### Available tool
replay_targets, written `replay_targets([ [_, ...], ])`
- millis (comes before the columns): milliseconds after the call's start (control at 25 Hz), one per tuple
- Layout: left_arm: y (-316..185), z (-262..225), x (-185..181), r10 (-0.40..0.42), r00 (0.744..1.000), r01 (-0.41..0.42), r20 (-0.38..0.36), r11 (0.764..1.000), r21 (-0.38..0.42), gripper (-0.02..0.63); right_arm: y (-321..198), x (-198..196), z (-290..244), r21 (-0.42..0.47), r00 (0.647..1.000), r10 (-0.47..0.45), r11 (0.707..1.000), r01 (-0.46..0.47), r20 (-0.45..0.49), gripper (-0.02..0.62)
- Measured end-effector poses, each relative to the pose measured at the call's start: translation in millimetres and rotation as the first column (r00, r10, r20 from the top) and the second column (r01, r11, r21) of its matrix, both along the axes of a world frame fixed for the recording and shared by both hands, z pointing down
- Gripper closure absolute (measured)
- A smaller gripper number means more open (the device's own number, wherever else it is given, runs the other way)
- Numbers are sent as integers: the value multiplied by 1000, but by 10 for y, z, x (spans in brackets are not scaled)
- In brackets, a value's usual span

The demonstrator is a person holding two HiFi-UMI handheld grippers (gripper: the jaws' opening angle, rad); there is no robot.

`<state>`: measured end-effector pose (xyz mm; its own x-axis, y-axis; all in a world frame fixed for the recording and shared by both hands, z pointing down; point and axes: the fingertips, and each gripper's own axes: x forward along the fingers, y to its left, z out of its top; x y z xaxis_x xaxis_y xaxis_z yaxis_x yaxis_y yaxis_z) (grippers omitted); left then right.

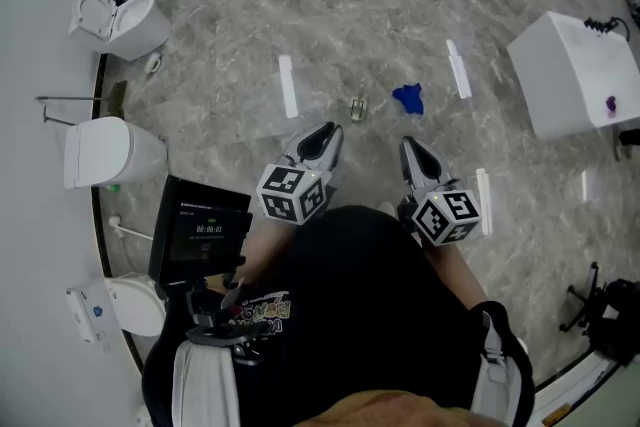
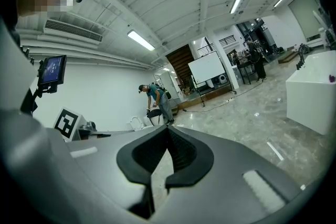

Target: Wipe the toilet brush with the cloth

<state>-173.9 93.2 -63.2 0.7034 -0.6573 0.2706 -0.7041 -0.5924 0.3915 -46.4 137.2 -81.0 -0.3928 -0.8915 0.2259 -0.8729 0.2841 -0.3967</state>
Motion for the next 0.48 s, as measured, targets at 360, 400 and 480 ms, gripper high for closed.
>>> replay_targets([
  [360, 3, 56, -63, -6, 1000, 6, 7, 1000, -14, 543, 1, -97, 78, -10, 1000, -20, 1000, 20, 5, 594],
  [400, -1, 79, -75, -4, 1000, 4, 11, 1000, -14, 543, -1, -110, 107, -10, 1000, -20, 1000, 20, 7, 594],
  [480, 14, 150, -139, -4, 1000, 5, 23, 1000, -20, 543, 12, -172, 193, -14, 1000, -21, 1000, 22, 19, 594],
])
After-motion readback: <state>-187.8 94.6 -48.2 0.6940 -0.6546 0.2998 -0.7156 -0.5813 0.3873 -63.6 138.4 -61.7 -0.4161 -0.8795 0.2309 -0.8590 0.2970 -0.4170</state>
